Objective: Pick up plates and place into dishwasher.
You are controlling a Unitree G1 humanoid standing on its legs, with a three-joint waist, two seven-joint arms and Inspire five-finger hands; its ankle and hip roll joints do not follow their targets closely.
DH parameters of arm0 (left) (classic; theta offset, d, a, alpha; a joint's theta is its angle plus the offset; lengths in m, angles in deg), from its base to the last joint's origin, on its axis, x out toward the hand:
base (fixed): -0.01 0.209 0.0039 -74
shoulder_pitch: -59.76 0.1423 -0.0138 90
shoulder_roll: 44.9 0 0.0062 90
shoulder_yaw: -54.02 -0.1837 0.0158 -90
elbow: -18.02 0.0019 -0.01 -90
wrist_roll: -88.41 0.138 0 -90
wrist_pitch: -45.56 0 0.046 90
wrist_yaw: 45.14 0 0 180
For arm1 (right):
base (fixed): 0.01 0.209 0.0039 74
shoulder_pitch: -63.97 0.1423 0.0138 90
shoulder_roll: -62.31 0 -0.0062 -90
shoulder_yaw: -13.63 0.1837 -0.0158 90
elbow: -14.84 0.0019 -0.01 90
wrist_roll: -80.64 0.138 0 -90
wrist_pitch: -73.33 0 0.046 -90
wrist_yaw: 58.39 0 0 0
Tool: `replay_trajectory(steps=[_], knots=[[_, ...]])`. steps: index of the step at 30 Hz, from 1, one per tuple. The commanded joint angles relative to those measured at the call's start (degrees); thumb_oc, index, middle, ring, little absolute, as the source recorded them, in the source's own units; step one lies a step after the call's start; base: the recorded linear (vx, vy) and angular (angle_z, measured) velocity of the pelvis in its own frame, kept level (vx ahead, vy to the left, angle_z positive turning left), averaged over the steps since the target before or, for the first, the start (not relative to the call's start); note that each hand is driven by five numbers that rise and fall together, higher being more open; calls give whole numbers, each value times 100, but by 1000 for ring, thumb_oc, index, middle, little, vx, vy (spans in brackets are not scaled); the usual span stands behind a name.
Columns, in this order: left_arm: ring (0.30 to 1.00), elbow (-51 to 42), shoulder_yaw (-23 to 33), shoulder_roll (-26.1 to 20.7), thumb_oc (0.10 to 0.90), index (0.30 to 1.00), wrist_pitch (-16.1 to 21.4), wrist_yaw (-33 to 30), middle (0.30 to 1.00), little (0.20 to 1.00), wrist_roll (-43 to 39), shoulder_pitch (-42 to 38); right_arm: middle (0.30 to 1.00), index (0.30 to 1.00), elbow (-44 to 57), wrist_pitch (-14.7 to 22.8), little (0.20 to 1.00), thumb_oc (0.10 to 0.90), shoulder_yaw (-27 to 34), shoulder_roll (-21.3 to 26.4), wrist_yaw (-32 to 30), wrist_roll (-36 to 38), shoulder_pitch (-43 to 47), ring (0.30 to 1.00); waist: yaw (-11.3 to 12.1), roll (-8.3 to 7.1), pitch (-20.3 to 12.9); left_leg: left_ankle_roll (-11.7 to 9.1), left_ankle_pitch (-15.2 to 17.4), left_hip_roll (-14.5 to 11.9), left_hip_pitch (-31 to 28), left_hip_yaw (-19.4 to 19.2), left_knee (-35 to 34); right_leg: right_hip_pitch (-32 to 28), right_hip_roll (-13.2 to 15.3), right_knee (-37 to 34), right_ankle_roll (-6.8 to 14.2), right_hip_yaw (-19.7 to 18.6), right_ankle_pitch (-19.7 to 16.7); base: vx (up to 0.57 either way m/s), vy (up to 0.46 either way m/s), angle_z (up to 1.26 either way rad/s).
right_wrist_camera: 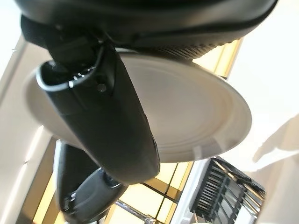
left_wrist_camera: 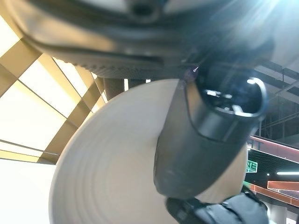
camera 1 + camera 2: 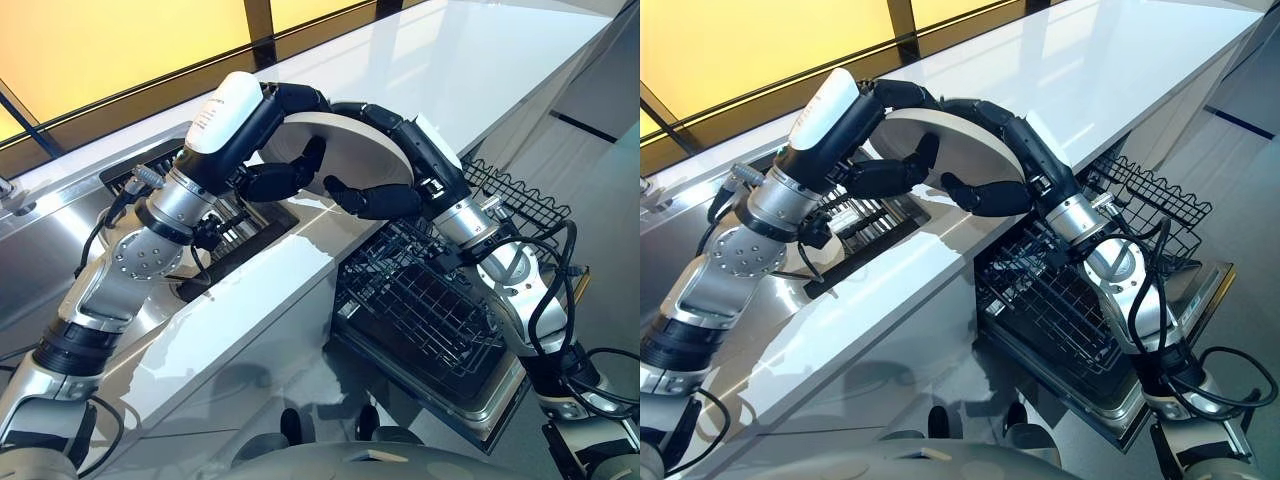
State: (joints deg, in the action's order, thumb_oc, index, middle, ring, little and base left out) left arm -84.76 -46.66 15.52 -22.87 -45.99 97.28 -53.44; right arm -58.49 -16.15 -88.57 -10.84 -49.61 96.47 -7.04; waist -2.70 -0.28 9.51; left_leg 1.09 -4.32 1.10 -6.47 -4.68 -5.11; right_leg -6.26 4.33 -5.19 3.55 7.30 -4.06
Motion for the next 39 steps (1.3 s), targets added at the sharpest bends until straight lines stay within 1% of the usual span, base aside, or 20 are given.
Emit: replay_trajectory(steps=[1, 5, 9, 11, 13, 14, 17, 20, 24, 25, 26, 28, 29, 32, 36, 37, 38, 39], knots=[[300, -383, 80, 142, 100, 300, 587, -656, 300, 200, -214, -841, 300, 300, 166, 343, 200, 100, 104, -107, -215, 317, 699, 300, 89, 54, -606, 81, 783, 269, -232, -73, 11, -59, -429, 452, 23, 204, 706, 0, 0, 0], [300, -469, 105, 194, 100, 300, 647, -724, 300, 200, -186, -813, 300, 300, 141, 358, 200, 100, 112, -158, -266, 278, 668, 300, 93, 58, -597, 85, 788, 276, -243, -53, 11, -70, -425, 459, 19, 213, 715, 0, 0, 0], [300, -491, 175, 217, 100, 300, 929, -1369, 300, 200, 317, -739, 300, 300, 96, 314, 200, 100, 142, -155, -368, 281, 618, 300, 99, 52, -604, 93, 795, 286, -246, -30, 11, -75, -421, 463, 12, 212, 726, 0, 0, 0], [300, -512, 252, 236, 100, 300, 1025, -1638, 300, 200, 480, -675, 300, 300, 80, 325, 200, 100, 181, -155, -429, 262, 551, 300, 102, 48, -612, 89, 797, 285, -245, -23, 11, -75, -419, 465, 10, 216, 728, 0, 0, 0], [300, -519, 275, 262, 100, 300, 1036, -1780, 300, 200, 518, -637, 300, 300, 47, 375, 200, 100, 188, -163, -486, 254, 505, 300, 100, 48, -618, 88, 801, 285, -244, -13, 11, -77, -418, 463, 10, 216, 731, 0, 0, 0], [900, -523, 323, 316, 800, 900, 927, -1655, 900, 900, 344, -568, 300, 300, 15, 405, 200, 100, 231, -175, -536, 248, 461, 300, 109, 45, -619, 84, 797, 287, -238, 5, 11, -74, -420, 465, 6, 224, 728, 0, 0, 0], [900, -481, 326, 384, 800, 900, 658, -1379, 900, 900, -104, -478, 300, 300, -6, 453, 200, 100, 285, -193, -677, 170, 409, 300, 110, 52, -607, 82, 796, 288, -242, 17, 11, -77, -419, 466, 10, 225, 726, 0, 0, 0], [900, -410, 394, 470, 800, 900, 372, -959, 900, 900, -779, -277, 300, 300, -73, 602, 200, 100, 462, -169, -965, -3, 318, 300, 121, 63, -589, 80, 791, 285, -249, 30, 11, -88, -420, 465, 13, 231, 721, -3, -1, 2], [900, -270, 560, 511, 800, 900, 72, -699, 900, 900, -1126, -16, 300, 300, -219, 991, 200, 100, 871, -96, -1540, -280, 185, 300, 119, 85, -555, 91, 791, 284, -260, 38, 11, -91, -426, 468, 21, 229, 709, -10, -11, 8], [900, -195, 628, 493, 800, 900, -53, -626, 900, 900, -1189, 62, 300, 300, -282, 1131, 200, 100, 1031, -76, -1805, -441, 141, 300, 122, 98, -548, 97, 793, 285, -264, 43, 11, -94, -428, 471, 22, 228, 712, -1, -12, 5], [900, -179, 645, 485, 800, 900, -66, -611, 900, 900, -1216, 77, 300, 300, -297, 1148, 200, 100, 1062, -70, -1847, -458, 130, 300, 123, 101, -548, 97, 794, 286, -267, 45, 11, -96, -429, 470, 22, 226, 713, 0, 0, 0], [900, -47, 792, 444, 800, 900, -172, -540, 900, 900, -1238, 211, 300, 300, -410, 1331, 200, 100, 1320, -7, -2213, -604, 50, 300, 127, 114, -542, 100, 800, 287, -271, 49, 11, -102, -432, 463, 24, 231, 712, 0, 0, 0], [900, -51, 793, 445, 800, 900, -175, -538, 900, 900, -1238, 213, 300, 300, -411, 1334, 200, 100, 1319, -6, -2217, -606, 49, 300, 127, 115, -543, 100, 800, 287, -271, 49, 11, -103, -432, 462, 24, 231, 711, 0, 0, 0], [900, 193, 1037, 296, 800, 900, -285, -507, 900, 900, -1168, 427, 300, 300, -667, 1527, 200, 100, 1741, 141, -2696, -696, -112, 300, 126, 132, -526, 104, 808, 285, -276, 57, 11, -118, -436, 453, 22, 228, 721, 0, 0, 0], [900, 350, 1242, 110, 800, 900, -327, -497, 900, 900, -1063, 613, 300, 300, -892, 1620, 200, 100, 2087, 304, -3098, -761, -281, 300, 129, 136, -523, 101, 810, 279, -278, 56, 11, -129, -436, 443, 29, 238, 721, 3, -17, 1], [900, 437, 1296, 30, 800, 900, -336, -510, 900, 900, -1039, 663, 300, 300, -1009, 1619, 200, 100, 2200, 372, -3310, -788, -319, 300, 130, 135, -519, 100, 809, 277, -281, 58, 11, -131, -438, 447, 30, 241, 723, 0, 0, 0], [900, 478, 1321, -1, 800, 900, -323, -499, 900, 900, -1053, 674, 300, 300, -1067, 1638, 200, 100, 2248, 395, -3353, -775, -324, 300, 131, 136, -520, 100, 811, 276, -283, 59, 11, -132, -439, 448, 29, 243, 725, 16, -46, 5], [900, 569, 1381, -78, 800, 900, -333, -491, 900, 900, -1069, 705, 300, 300, -1196, 1635, 200, 100, 2363, 449, -3528, -755, -341, 300, 135, 136, -520, 99, 814, 274, -283, 63, 11, -134, -443, 449, 29, 247, 729, 15, -40, 5]])
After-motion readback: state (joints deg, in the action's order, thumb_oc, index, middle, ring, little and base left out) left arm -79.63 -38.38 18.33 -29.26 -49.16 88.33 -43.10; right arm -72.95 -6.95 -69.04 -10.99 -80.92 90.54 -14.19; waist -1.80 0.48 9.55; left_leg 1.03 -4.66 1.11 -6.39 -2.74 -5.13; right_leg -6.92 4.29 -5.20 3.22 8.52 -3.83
